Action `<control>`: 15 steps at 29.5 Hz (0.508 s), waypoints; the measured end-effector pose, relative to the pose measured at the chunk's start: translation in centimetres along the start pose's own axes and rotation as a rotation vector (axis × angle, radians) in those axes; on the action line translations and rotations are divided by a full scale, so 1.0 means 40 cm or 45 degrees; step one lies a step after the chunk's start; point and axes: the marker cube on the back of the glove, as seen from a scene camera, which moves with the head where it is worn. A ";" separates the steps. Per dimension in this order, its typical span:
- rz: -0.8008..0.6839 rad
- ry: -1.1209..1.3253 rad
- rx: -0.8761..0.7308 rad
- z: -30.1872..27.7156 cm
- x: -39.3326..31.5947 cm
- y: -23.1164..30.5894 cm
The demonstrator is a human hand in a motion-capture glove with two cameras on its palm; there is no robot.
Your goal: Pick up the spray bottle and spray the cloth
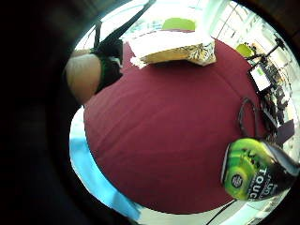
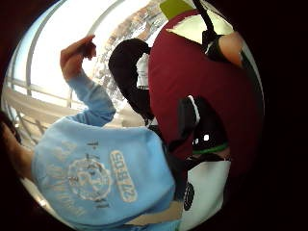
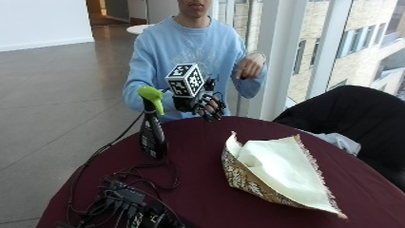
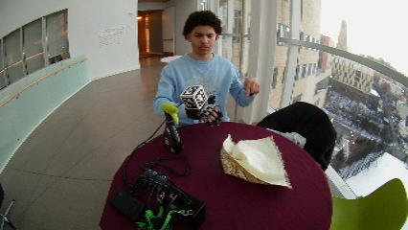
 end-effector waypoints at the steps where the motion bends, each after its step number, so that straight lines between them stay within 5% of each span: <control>1: -0.001 0.000 -0.002 0.001 0.000 -0.002; 15: -0.013 0.036 -0.072 0.018 0.012 -0.050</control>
